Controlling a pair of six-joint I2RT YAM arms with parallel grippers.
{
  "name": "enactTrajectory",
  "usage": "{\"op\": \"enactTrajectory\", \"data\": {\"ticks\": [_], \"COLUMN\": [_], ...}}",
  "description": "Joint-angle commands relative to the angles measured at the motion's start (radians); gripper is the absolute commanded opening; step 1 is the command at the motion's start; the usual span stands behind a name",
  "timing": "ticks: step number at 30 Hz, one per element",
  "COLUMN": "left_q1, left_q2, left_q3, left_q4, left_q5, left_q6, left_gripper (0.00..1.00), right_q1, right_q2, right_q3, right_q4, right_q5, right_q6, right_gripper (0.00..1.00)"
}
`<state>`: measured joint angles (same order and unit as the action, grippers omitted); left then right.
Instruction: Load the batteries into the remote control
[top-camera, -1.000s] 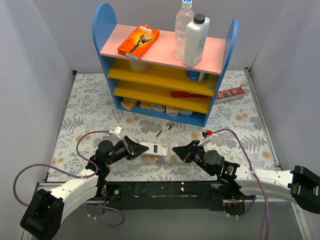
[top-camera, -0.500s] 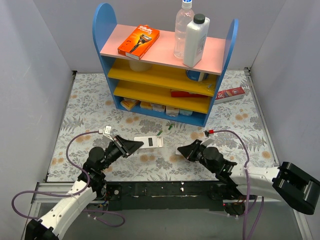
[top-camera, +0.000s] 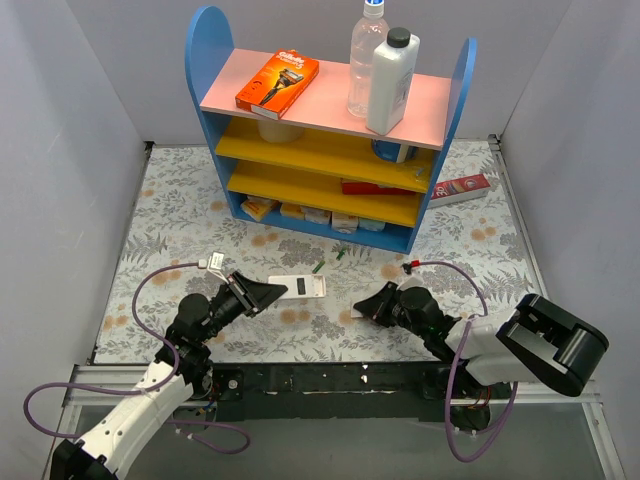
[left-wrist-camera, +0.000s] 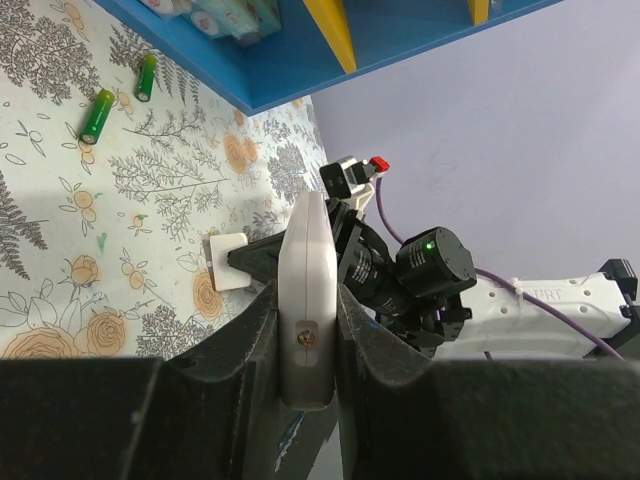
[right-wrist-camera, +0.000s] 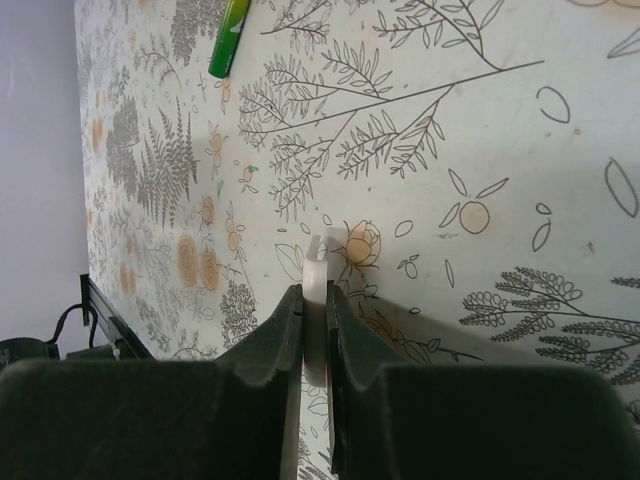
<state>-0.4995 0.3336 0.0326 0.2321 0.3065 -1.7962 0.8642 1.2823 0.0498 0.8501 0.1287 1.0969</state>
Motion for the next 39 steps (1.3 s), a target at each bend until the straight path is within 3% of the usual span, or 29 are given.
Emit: {"op": "enactTrajectory", "data": {"ticks": [1, 8, 15, 27, 32, 39], "left_q1": [-0.002, -0.002, -0.002, -0.002, -0.001, -0.002], "left_q2": [0.001, -0.018, -0.030, -0.048, -0.076, -0.160], "left_q3": [-0.037, -0.036, -0.036, 0.024, 0.058, 0.145], "left_q4": [0.021, -0.004, -0.022, -0.079, -0.163, -0.315], "left_q5": [0.022, 0.022, 0.025, 0.010, -0.033, -0.113], "left_q6": [0.015, 0.020, 0.029, 0.067, 0.113, 0.201], "left_gripper": [0.00, 0.00, 0.00, 0.00, 0.00, 0.00], "right_q1": [-0.016, -0.034, -0.034, -0.033, -0.034, -0.034], "right_q2": [0.019, -0.026, -0.123, -0.277, -0.348, -0.313], "right_q3": [-0.024, -0.002, 0.056, 0.123, 0.241, 0.432], "right_q4": [0.001, -0.180, -0.436, -0.727, -0.894, -0.895], "right_q5": [-0.032, -0.003, 0.054, 0.147, 0.195, 0.111], "right_q6": [0.020, 0.000, -0.060, -0.169, -0.388, -0.807], "right_gripper": [0.04, 0.17, 0.43, 0.64, 0.75, 0.80]}}
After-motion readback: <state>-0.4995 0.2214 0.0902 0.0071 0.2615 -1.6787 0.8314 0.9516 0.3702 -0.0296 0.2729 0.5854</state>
